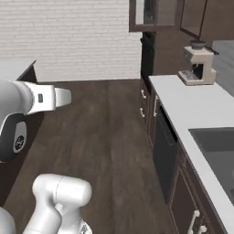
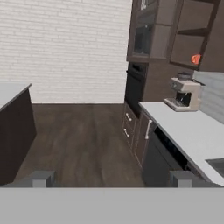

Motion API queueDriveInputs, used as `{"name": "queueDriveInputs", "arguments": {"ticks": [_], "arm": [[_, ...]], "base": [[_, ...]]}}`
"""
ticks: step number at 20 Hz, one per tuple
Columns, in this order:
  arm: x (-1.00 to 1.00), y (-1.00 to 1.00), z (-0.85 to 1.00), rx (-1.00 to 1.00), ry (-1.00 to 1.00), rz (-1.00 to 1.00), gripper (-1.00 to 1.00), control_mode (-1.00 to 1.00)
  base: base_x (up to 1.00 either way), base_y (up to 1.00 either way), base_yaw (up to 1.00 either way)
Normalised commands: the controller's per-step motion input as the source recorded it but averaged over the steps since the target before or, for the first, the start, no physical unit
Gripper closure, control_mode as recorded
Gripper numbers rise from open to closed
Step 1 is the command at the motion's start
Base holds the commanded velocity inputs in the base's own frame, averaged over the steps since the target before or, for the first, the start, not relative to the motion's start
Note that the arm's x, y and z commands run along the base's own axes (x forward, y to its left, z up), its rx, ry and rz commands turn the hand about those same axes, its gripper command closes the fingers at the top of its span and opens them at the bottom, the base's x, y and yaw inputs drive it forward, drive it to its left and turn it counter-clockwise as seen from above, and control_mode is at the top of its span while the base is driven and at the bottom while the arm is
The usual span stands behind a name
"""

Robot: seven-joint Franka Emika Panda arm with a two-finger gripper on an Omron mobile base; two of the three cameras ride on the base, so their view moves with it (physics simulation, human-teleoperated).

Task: Gather all objects into one cabinet and sort the glasses and bowls to opposite sides.

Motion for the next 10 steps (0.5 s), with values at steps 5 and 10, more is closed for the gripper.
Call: {"name": "queueDriveInputs", "arguments": {"ticks": [5, 10], "arm": [[0.0, 0.0, 0.0, 0.0, 0.0, 0.0, -1.0, 1.0], [0.0, 0.0, 0.0, 0.0, 0.0, 0.0, -1.0, 1.0]], "base": [[1.0, 0.0, 0.2], [1.0, 0.0, 0.13]]}}
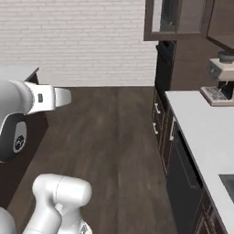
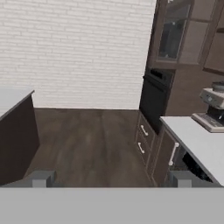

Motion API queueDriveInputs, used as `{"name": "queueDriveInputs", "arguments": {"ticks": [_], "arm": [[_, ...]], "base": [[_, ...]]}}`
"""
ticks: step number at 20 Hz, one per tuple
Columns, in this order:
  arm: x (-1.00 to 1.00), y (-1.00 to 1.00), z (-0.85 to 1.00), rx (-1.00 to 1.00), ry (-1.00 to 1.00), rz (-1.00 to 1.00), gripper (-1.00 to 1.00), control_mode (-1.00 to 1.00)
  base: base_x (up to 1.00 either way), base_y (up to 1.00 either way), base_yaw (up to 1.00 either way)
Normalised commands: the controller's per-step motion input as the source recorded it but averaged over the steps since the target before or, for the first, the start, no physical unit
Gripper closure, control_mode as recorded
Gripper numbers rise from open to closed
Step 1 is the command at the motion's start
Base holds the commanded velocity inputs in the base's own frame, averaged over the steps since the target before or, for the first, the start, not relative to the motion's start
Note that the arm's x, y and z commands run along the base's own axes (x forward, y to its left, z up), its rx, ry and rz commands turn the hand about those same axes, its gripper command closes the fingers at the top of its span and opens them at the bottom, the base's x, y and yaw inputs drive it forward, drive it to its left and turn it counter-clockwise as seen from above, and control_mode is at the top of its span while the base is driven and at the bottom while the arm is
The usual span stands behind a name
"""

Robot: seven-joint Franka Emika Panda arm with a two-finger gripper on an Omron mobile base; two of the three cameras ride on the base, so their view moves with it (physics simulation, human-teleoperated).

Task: Gather all objects into one cabinet and sort the glasses and bowls to opposite sides.

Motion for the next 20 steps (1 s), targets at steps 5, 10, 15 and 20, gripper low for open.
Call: {"name": "queueDriveInputs", "arguments": {"ticks": [5, 10, 15, 20], "arm": [[0.0, 0.0, 0.0, 0.0, 0.0, 0.0, -1.0, 1.0], [0.0, 0.0, 0.0, 0.0, 0.0, 0.0, -1.0, 1.0], [0.0, 0.0, 0.0, 0.0, 0.0, 0.0, -1.0, 1.0], [0.0, 0.0, 0.0, 0.0, 0.0, 0.0, -1.0, 1.0]], "base": [[1.0, -0.03, -0.17], [1.0, 0.0, -0.44], [0.92, 0.0, -0.45], [0.51, 0.0, -0.46]]}}
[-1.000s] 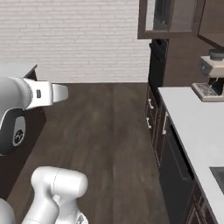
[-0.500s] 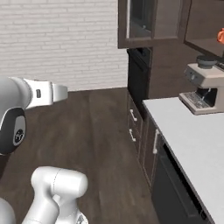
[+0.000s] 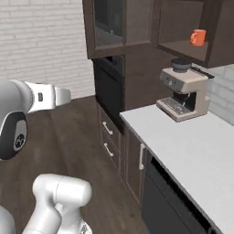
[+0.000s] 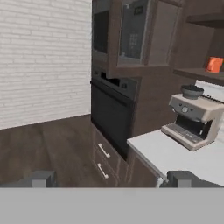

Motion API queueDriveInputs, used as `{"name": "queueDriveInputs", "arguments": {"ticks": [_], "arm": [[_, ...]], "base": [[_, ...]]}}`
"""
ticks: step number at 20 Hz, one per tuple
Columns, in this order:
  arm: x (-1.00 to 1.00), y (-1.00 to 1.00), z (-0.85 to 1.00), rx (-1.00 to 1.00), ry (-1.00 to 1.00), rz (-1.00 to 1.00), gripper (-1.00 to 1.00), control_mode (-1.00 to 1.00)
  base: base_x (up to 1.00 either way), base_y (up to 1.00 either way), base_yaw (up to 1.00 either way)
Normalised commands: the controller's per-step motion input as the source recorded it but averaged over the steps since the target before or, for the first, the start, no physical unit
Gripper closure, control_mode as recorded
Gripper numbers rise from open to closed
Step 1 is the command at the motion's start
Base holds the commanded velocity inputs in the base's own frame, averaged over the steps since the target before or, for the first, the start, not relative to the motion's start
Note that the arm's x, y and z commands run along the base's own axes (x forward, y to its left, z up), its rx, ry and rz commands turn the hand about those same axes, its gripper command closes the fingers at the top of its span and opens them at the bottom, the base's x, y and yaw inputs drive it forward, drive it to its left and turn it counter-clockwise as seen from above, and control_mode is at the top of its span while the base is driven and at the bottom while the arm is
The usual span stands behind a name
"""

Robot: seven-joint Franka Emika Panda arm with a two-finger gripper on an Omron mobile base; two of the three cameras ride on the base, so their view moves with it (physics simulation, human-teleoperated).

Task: Gather all objects into one cabinet and sort the glasses and bowls to opposite sides.

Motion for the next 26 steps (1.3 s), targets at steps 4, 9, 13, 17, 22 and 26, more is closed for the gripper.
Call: {"name": "queueDriveInputs", "arguments": {"ticks": [4, 9, 13, 17, 22, 26], "arm": [[0.0, 0.0, 0.0, 0.0, 0.0, 0.0, -1.0, 1.0], [0.0, 0.0, 0.0, 0.0, 0.0, 0.0, -1.0, 1.0], [0.0, 0.0, 0.0, 0.0, 0.0, 0.0, -1.0, 1.0], [0.0, 0.0, 0.0, 0.0, 0.0, 0.0, -1.0, 1.0], [0.0, 0.0, 0.0, 0.0, 0.0, 0.0, -1.0, 1.0], [0.0, 0.0, 0.0, 0.0, 0.0, 0.0, -1.0, 1.0]], "base": [[0.13, 0.0, -0.48], [0.23, 0.0, -0.49], [0.43, 0.0, -0.47], [0.57, 0.06, -0.5], [0.38, 0.33, -0.36], [0.49, 0.44, -0.35]]}}
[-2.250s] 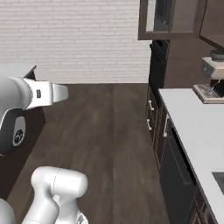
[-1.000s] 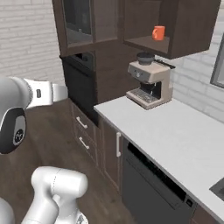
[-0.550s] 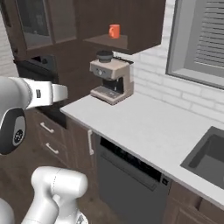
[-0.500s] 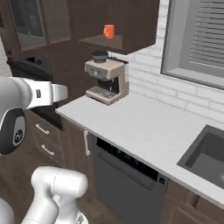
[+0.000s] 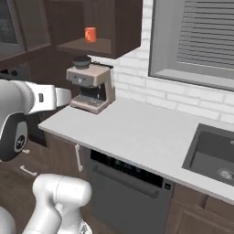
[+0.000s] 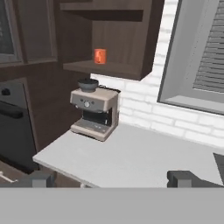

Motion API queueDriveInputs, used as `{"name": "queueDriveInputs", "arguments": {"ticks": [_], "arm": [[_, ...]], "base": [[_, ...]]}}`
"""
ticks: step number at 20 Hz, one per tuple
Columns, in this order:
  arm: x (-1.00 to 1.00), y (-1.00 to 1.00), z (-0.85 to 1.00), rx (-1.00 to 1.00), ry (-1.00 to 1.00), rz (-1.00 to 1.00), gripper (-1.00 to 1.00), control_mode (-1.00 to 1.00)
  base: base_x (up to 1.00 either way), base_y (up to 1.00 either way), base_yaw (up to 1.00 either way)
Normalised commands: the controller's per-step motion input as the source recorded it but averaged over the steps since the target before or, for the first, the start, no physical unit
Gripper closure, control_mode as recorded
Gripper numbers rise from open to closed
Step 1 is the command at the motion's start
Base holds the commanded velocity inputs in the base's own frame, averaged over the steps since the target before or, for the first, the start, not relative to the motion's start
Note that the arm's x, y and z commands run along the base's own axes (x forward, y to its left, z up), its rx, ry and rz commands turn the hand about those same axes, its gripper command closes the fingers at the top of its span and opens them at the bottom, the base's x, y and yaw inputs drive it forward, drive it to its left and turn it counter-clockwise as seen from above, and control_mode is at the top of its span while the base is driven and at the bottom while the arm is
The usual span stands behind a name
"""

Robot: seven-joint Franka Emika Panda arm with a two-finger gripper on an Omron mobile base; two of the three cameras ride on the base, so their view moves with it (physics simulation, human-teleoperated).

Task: Gather all objects into one cabinet and sort the glasses and bowls to opposite sides.

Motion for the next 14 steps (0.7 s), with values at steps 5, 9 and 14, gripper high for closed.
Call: {"name": "queueDriveInputs", "arguments": {"ticks": [5, 9, 14], "arm": [[0.0, 0.0, 0.0, 0.0, 0.0, 0.0, -1.0, 1.0], [0.0, 0.0, 0.0, 0.0, 0.0, 0.0, -1.0, 1.0], [0.0, 0.0, 0.0, 0.0, 0.0, 0.0, -1.0, 1.0]], "base": [[0.48, 0.34, -0.3], [0.34, 0.53, 0.11], [0.44, 0.51, -0.11]]}}
